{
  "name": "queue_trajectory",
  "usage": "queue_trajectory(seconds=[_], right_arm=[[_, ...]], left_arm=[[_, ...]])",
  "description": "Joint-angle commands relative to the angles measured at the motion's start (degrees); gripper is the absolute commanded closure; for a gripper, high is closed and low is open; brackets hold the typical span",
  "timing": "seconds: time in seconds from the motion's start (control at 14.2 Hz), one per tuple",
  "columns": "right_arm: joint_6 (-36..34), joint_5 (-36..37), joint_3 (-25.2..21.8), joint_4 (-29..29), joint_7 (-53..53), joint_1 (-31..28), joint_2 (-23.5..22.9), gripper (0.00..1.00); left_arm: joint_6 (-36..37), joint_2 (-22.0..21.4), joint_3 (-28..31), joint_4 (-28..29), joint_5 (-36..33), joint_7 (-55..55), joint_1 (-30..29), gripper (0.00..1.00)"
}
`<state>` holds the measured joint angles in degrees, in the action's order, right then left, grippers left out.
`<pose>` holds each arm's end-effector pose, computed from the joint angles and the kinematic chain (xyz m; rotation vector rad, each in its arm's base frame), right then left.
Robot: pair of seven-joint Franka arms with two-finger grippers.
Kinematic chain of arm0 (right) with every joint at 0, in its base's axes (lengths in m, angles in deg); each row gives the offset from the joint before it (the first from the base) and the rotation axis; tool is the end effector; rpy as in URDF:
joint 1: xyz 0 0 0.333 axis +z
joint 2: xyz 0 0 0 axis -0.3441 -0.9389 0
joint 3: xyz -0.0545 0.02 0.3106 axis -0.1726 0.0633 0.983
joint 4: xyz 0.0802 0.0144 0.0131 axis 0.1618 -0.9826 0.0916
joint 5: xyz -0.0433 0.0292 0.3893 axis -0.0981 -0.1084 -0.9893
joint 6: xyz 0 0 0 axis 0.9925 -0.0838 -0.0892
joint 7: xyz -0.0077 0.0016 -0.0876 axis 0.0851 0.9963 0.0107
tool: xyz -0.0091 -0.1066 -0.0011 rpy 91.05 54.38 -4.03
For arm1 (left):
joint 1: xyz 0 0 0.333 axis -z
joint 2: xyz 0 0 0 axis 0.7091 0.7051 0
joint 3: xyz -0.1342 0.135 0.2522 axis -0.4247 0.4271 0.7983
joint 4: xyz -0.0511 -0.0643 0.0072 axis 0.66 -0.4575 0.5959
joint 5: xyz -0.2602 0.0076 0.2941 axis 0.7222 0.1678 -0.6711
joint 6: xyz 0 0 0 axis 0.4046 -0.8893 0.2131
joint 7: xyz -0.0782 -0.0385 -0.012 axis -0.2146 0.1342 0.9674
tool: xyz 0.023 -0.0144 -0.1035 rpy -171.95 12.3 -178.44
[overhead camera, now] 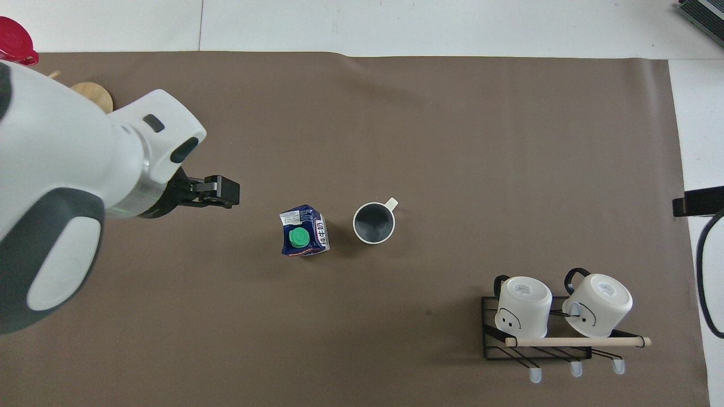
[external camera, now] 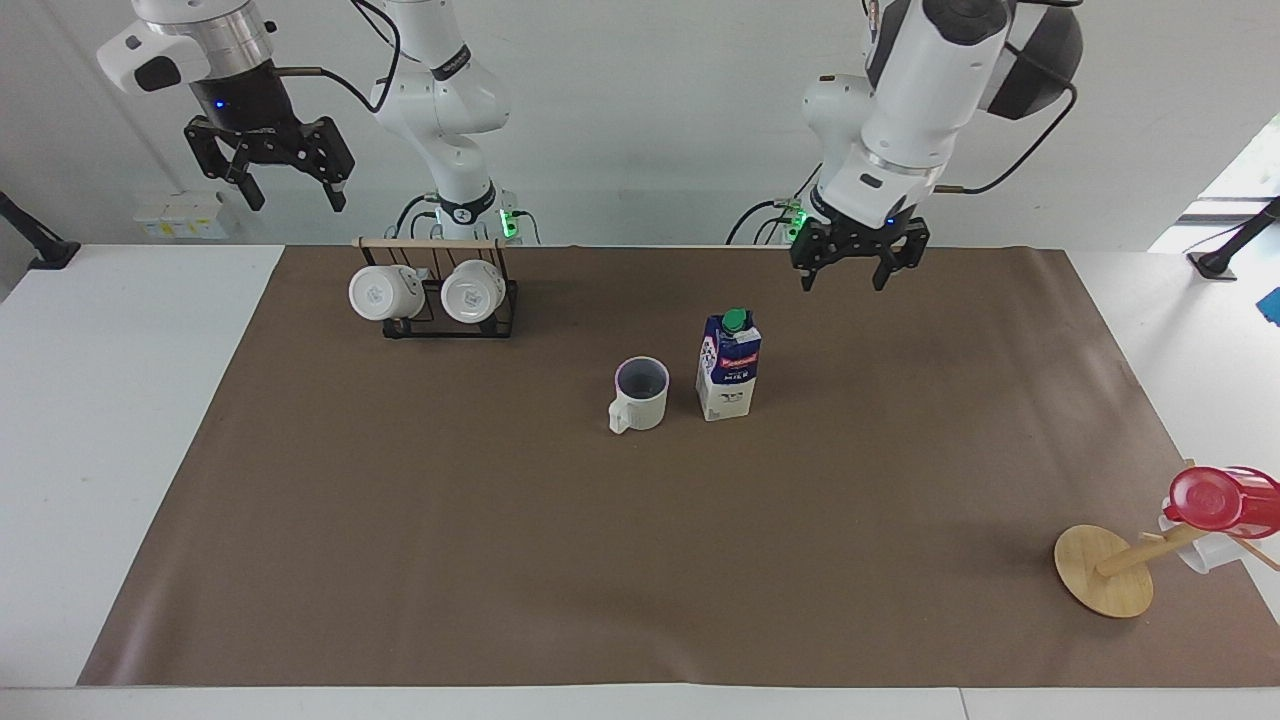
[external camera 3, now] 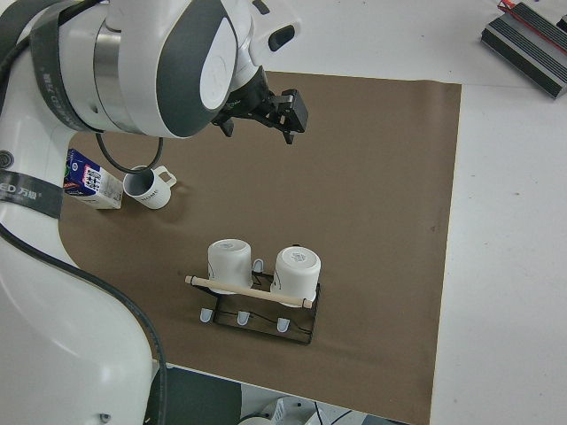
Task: Place cup and milk on table
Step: 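Set the carton beside the mug, open the left gripper and withdraw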
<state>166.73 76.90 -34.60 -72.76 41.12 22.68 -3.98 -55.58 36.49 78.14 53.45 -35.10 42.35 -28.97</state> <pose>0.5057 -0.0230 0.6880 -3.1403 0.0491 -0.0569 0.5240 -0.1907 0.6112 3.1045 -0.0510 0.0287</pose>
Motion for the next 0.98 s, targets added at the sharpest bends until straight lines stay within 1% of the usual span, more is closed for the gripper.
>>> queue_trajectory(seconds=[0.0,0.14,0.35,0.49,0.7,0.91], right_arm=[[-0.35,-0.38,0.39,-0.93,1.29,-0.71,0.07,0.0],[-0.53,-0.47,0.3,-0.84,1.55,-0.89,0.16,0.0],[0.35,-0.21,0.3,-0.84,0.67,-0.8,0.07,0.0],[1.93,-0.12,0.39,-0.84,-2.3,-0.45,-0.11,0.0],[1.49,-0.12,0.48,-1.11,-2.85,-0.27,-0.02,0.0],[1.41,-0.21,0.48,-1.2,-2.76,-0.19,0.07,0.0]], left_arm=[[2.22,-2.01,-0.29,-0.92,-0.28,-4.69,-4.58,0.0],[4.41,-2.01,-0.28,-2.32,-0.37,-8.48,-8.09,0.0],[8.45,-1.83,-0.37,-5.13,-0.55,-9.46,-10.3,0.0],[10.91,-1.31,-0.64,-7.06,-0.46,-9.55,-11.8,0.0],[11.98,-1.3,-0.64,-7.43,-1.51,-9.55,-13.21,0.0],[13.3,-1.57,-0.46,-7.34,-2.66,-12.35,-13.39,0.0]])
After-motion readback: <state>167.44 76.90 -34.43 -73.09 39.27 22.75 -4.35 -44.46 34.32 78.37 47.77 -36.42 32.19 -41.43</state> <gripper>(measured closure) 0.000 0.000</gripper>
